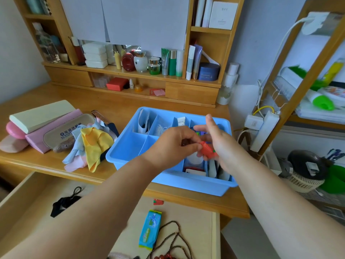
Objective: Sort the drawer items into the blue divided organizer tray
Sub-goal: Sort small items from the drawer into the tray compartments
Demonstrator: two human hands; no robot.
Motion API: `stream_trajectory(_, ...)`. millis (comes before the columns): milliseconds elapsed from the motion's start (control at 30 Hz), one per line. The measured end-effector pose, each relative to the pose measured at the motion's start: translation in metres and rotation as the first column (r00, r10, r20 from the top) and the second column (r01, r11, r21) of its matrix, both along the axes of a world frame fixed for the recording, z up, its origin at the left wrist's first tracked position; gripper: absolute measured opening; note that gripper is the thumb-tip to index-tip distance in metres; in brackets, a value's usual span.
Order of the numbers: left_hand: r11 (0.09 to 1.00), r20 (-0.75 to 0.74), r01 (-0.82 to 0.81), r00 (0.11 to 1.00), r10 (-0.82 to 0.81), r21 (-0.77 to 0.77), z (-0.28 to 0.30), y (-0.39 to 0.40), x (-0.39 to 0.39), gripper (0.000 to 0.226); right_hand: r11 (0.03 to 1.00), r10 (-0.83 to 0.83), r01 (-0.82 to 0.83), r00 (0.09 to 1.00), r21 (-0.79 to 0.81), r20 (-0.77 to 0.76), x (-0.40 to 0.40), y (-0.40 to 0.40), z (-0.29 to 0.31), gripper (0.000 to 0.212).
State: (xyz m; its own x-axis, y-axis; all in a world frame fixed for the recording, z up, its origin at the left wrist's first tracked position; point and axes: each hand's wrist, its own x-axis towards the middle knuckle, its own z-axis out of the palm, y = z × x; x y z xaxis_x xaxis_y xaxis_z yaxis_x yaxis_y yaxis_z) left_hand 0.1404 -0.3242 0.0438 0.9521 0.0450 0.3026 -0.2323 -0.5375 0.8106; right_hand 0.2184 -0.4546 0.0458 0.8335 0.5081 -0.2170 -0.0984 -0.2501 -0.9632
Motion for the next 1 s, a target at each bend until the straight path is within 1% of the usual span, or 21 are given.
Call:
stream_trajectory(33,0.991,-0.001,-0.057,0.998,0.058,0.120,0.003,0.006,0.001,0.014,0.999,-0.031,0.036,0.992,-0.041,0.123,0.002,-0.005,-0.003,0.055)
stream_trajectory(100,0.906,-0.066,-0.088,0.990,0.127,0.414,0.009,0.013,0.004,0.013,0.986,-0.076,0.126,0.923,-0.110,0.377,0.005,-0.019,-0.012,0.047)
stream_trajectory(167,0.798,-0.140,-0.046,0.977,0.162,0.601,0.009,0.011,0.008,0.011,0.980,-0.058,0.147,0.859,-0.135,0.509,0.001,-0.030,-0.023,0.042)
stream_trajectory(200,0.738,-0.145,-0.027,0.975,0.169,0.674,0.006,0.006,0.010,0.011,0.979,-0.025,0.132,0.835,-0.157,0.550,-0.003,-0.033,-0.027,0.044)
stream_trajectory(267,0.606,-0.137,0.018,0.979,0.150,0.795,-0.001,-0.007,0.015,0.017,0.974,0.060,0.095,0.767,-0.205,0.639,-0.009,-0.036,-0.032,0.059)
stream_trajectory(333,0.502,-0.169,0.077,0.976,0.140,0.861,-0.006,-0.016,0.019,0.021,0.969,0.114,0.081,0.694,-0.235,0.711,-0.011,-0.035,-0.034,0.067)
stream_trajectory(400,0.474,-0.276,0.178,0.950,0.146,0.862,-0.007,-0.016,0.024,0.022,0.966,0.124,0.091,0.659,-0.242,0.742,-0.010,-0.034,-0.036,0.066)
stream_trajectory(467,0.482,-0.406,0.292,0.901,0.151,0.826,-0.006,-0.014,0.029,0.023,0.964,0.121,0.099,0.657,-0.245,0.744,-0.011,-0.033,-0.035,0.068)
stream_trajectory(500,0.480,-0.446,0.326,0.881,0.160,0.814,-0.005,-0.015,0.031,0.024,0.964,0.122,0.100,0.653,-0.246,0.748,-0.011,-0.033,-0.034,0.068)
stream_trajectory(600,0.493,-0.478,0.330,0.853,0.208,0.805,-0.004,-0.020,0.035,0.024,0.965,0.143,0.088,0.614,-0.247,0.776,-0.012,-0.032,-0.034,0.059)
stream_trajectory(633,0.531,-0.471,0.303,0.856,0.215,0.792,-0.004,-0.021,0.033,0.024,0.965,0.147,0.085,0.605,-0.246,0.783,-0.013,-0.032,-0.033,0.054)
stream_trajectory(667,0.599,-0.456,0.255,0.865,0.210,0.759,-0.002,-0.020,0.029,0.025,0.967,0.144,0.087,0.593,-0.241,0.792,-0.015,-0.033,-0.033,0.049)
stream_trajectory(700,0.691,-0.424,0.187,0.886,0.189,0.698,0.000,-0.018,0.023,0.027,0.969,0.132,0.101,0.559,-0.226,0.818,-0.018,-0.034,-0.031,0.045)
stream_trajectory(733,0.790,-0.349,0.096,0.924,0.155,0.606,0.002,-0.015,0.014,0.025,0.971,0.119,0.121,0.496,-0.204,0.860,-0.022,-0.037,-0.030,0.041)
stream_trajectory(767,0.872,-0.222,-0.002,0.967,0.128,0.490,0.003,-0.010,0.000,0.021,0.975,0.112,0.131,0.410,-0.180,0.905,-0.029,-0.040,-0.028,0.037)
stream_trajectory(800,0.922,-0.063,-0.095,0.990,0.128,0.376,0.002,-0.006,-0.018,0.017,0.980,0.107,0.123,0.318,-0.153,0.942,-0.039,-0.043,-0.028,0.034)
stream_trajectory(833,0.942,0.083,-0.172,0.985,0.154,0.290,-0.001,-0.001,-0.038,0.015,0.987,0.102,0.099,0.237,-0.129,0.966,-0.051,-0.046,-0.030,0.032)
stream_trajectory(867,0.941,0.187,-0.234,0.964,0.191,0.246,-0.007,0.004,-0.060,0.016,0.991,0.105,0.058,0.177,-0.117,0.979,-0.065,-0.049,-0.035,0.029)
stream_trajectory(900,0.930,0.233,-0.276,0.947,0.220,0.243,-0.017,0.010,-0.085,0.019,0.992,0.124,0.007,0.148,-0.127,0.981,-0.082,-0.050,-0.045,0.026)
stream_trajectory(933,0.921,0.227,-0.286,0.947,0.229,0.263,-0.030,0.017,-0.109,0.022,0.985,0.172,-0.044,0.153,-0.167,0.973,-0.100,-0.051,-0.057,0.025)
stream_trajectory(1000,0.913,0.110,-0.248,0.968,0.224,0.323,-0.063,0.031,-0.156,0.029,0.934,0.355,-0.128,0.238,-0.333,0.904,-0.131,-0.049,-0.090,0.022)
